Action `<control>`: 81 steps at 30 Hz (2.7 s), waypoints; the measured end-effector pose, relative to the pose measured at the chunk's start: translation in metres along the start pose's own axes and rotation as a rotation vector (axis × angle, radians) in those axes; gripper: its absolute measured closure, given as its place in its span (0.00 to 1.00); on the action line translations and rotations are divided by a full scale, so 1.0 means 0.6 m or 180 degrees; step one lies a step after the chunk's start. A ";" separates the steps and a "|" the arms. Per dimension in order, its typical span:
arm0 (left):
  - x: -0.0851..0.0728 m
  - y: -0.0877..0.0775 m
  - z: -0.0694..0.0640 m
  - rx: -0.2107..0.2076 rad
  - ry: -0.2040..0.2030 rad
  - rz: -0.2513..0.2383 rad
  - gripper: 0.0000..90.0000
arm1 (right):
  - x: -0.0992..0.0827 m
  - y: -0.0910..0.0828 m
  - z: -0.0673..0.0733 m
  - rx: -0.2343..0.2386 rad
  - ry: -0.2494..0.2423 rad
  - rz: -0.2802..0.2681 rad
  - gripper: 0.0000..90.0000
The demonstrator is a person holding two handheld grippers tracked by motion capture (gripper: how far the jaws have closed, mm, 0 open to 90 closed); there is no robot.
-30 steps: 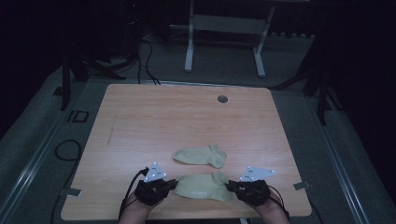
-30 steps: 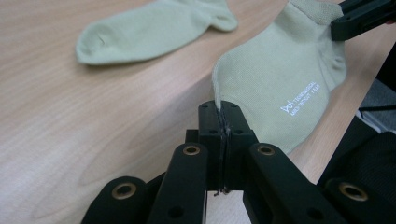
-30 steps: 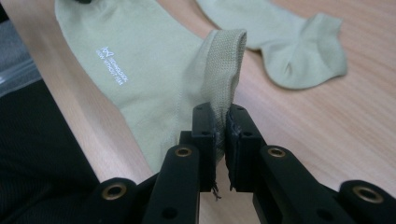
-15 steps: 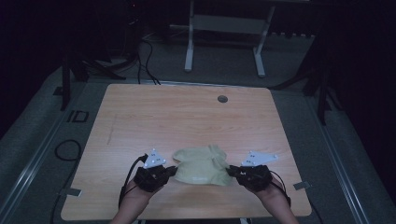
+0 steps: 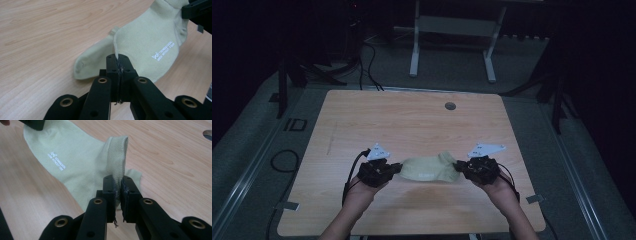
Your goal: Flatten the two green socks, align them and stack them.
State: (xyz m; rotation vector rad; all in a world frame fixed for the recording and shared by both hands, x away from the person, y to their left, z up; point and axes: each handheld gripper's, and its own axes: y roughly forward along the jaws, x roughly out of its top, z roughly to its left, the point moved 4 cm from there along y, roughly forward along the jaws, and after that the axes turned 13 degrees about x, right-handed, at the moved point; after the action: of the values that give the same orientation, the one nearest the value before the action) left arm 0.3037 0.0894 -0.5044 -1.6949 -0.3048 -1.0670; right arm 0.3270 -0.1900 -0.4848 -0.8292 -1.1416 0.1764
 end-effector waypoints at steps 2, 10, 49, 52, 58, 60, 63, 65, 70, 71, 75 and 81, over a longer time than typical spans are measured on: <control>0.003 0.007 0.004 -0.0007 -0.0012 0.0022 0.98 | 0.005 0.004 -0.009 -0.0007 0.0011 0.0022 0.92; 0.011 0.036 0.025 0.0065 -0.0038 0.0120 0.98 | 0.018 0.029 -0.037 -0.0037 0.0101 0.0129 0.92; -0.038 0.145 0.046 0.0096 -0.0069 0.0419 0.98 | -0.052 0.128 -0.099 -0.0062 0.0481 0.0476 0.92; -0.042 0.151 0.049 0.0068 -0.0128 0.0445 0.98 | -0.056 0.134 -0.102 -0.0056 0.0490 0.0504 0.92; -0.049 0.157 0.050 0.0081 -0.0125 0.0503 0.98 | -0.061 0.140 -0.103 -0.0040 0.0523 0.0505 0.91; -0.052 0.157 0.049 0.0082 -0.0125 0.0534 0.98 | -0.061 0.140 -0.103 -0.0039 0.0522 0.0506 0.91; -0.054 0.155 0.049 0.0063 -0.0133 0.0533 0.98 | -0.062 0.140 -0.103 -0.0036 0.0519 0.0495 0.91; -0.055 0.154 0.048 0.0049 -0.0132 0.0538 0.98 | -0.063 0.140 -0.104 -0.0036 0.0521 0.0490 0.90; -0.041 0.137 0.040 0.0099 -0.0061 0.0461 0.74 | -0.056 0.133 -0.100 -0.0105 0.0548 0.0521 0.73; -0.035 0.131 0.039 0.0070 -0.0079 0.0408 0.71 | -0.052 0.130 -0.098 -0.0087 0.0543 0.0512 0.72; -0.014 0.111 0.028 0.0111 -0.0018 0.0187 0.69 | -0.034 0.115 -0.087 -0.0068 0.0482 0.0404 0.68; -0.009 0.119 -0.003 -0.0021 0.0155 0.0216 0.81 | -0.012 0.111 -0.061 0.0023 0.0359 0.0291 0.74</control>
State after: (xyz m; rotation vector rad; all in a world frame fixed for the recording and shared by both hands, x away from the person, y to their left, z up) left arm 0.3464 0.0604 -0.5542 -1.6708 -0.2114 -1.0584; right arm 0.3733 -0.1654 -0.5402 -0.8748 -0.9975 0.2068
